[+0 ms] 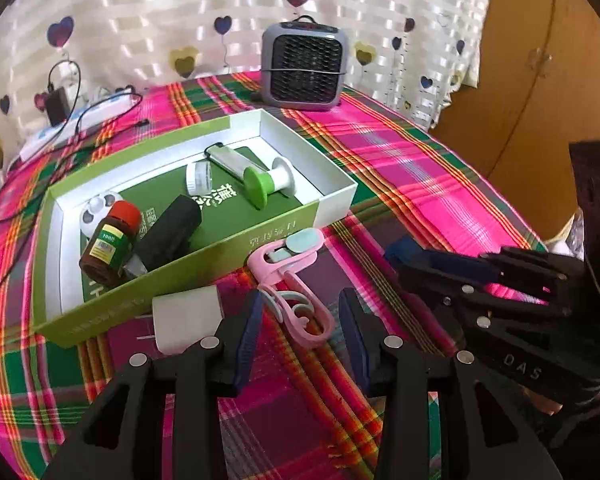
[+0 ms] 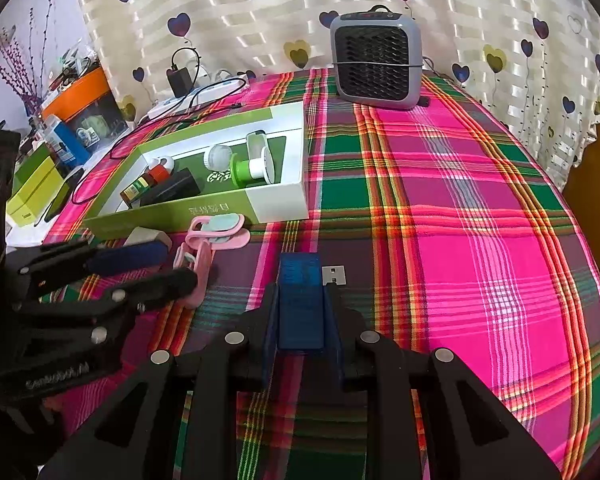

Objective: Organize rigid objects
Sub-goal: 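Lift the blue USB drive with the right tool while the left tool approaches the pink clip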

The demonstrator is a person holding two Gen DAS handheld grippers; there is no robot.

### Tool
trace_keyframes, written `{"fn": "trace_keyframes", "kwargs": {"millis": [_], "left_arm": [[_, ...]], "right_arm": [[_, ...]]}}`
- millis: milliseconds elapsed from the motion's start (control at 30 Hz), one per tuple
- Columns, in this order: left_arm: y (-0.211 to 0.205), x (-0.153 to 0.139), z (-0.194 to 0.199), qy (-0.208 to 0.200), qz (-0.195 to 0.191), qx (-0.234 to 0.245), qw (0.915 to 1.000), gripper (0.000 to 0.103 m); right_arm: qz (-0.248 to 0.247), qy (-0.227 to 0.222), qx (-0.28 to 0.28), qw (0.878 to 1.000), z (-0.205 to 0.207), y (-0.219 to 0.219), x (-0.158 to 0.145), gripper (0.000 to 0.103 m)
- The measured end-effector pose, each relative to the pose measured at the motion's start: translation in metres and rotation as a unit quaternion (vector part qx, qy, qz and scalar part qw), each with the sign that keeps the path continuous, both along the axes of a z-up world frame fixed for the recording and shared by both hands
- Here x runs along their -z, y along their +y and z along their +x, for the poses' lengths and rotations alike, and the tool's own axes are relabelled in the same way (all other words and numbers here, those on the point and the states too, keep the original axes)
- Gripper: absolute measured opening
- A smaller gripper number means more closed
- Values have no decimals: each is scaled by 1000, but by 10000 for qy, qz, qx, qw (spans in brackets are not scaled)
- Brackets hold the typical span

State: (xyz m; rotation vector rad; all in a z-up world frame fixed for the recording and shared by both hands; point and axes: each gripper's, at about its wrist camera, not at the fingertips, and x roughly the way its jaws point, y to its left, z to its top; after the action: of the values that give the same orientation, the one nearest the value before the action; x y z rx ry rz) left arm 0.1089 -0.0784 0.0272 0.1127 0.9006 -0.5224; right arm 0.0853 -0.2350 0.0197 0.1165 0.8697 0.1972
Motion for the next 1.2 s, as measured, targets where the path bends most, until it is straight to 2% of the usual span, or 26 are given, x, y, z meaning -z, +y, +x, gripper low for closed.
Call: {"fn": "trace_keyframes", "kwargs": {"millis": [200, 400, 700, 767, 833, 933, 1200], "left_arm": [[-4, 9, 2, 203, 64, -30, 9998, 37], [-10, 13, 5, 207, 238, -225, 9993, 37], [-10, 14, 5, 153, 257, -365, 9989, 37], [-9, 14, 6, 159, 246, -384, 9988, 37], [-8, 14, 6, 148, 236, -444, 9986, 30], [-5, 14, 6, 145, 217, -488, 9985, 27], [-3, 15, 6, 145, 117, -502, 9986, 26]], "right_arm": [[-7, -7, -6, 10000, 0, -1, 1, 23], [-3, 1, -13, 10000, -1, -2, 3, 23], [26, 15, -45, 10000, 0, -3, 5, 23], [45, 26, -40, 10000, 0, -4, 6, 23], [61, 39, -40, 10000, 0, -4, 6, 23], [78, 47, -39, 10000, 1, -4, 6, 23], [65, 33, -39, 10000, 1, -4, 6, 23]]}}
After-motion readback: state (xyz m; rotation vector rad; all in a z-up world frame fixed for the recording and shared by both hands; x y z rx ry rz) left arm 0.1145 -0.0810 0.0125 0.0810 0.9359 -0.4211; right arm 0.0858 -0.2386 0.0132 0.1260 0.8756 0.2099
